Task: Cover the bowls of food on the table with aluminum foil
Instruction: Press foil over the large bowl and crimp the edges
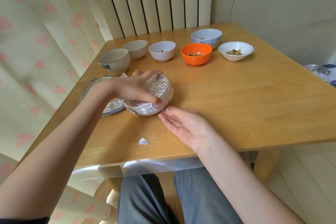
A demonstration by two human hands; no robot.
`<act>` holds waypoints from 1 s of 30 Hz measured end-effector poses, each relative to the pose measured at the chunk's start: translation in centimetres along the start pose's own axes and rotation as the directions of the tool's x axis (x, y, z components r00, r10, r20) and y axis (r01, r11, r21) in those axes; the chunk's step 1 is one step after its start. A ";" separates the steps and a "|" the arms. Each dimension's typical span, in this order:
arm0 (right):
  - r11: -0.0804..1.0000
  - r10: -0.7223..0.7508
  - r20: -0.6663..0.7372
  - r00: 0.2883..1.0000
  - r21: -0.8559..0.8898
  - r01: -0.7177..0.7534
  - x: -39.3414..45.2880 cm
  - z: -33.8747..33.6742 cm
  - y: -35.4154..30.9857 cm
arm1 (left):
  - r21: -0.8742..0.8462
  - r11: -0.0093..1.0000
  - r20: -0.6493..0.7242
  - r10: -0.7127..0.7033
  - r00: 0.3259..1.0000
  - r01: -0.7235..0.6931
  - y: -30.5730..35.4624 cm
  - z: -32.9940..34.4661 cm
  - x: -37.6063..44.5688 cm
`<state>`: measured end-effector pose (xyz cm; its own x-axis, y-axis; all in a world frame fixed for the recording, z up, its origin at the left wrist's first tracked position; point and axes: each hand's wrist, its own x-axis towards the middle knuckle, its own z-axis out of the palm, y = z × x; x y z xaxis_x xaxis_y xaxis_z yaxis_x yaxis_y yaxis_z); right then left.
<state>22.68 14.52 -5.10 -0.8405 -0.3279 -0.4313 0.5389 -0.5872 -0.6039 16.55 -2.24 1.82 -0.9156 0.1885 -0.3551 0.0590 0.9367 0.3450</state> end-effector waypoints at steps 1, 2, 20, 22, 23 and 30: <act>1.000 -0.003 -0.007 1.000 0.010 0.004 0.0 0.0 0.0 | 0.002 1.000 0.001 0.000 1.000 0.000 0.0 0.0 0.0; 1.000 -0.006 -0.013 1.000 0.021 0.006 0.1 0.1 0.0 | 0.002 1.000 0.000 0.000 1.000 0.000 0.0 0.0 0.0; 0.997 0.071 -0.007 0.997 0.016 -0.071 0.2 0.3 -0.6 | 0.003 1.000 0.017 0.031 0.999 -0.031 -0.1 0.0 -0.1; 0.998 0.069 -0.010 0.998 -0.005 -0.069 0.3 0.3 -0.6 | 0.002 1.000 0.022 0.030 0.999 -0.030 -0.1 0.0 -0.1; 0.998 0.064 -0.012 0.998 -0.016 -0.064 0.3 0.3 -0.6 | 0.002 0.999 0.024 0.032 0.999 -0.032 -0.1 0.0 -0.1; 0.973 -0.040 -0.038 0.998 -0.230 0.030 1.7 1.0 0.2 | 0.050 0.999 0.028 0.020 0.999 -0.021 0.0 0.1 0.1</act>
<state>21.31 13.11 -5.33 -0.8585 -0.2760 -0.4322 0.5118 -0.4110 -0.7544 16.52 -2.19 1.75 -0.9029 0.2152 -0.3721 0.0984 0.9462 0.3083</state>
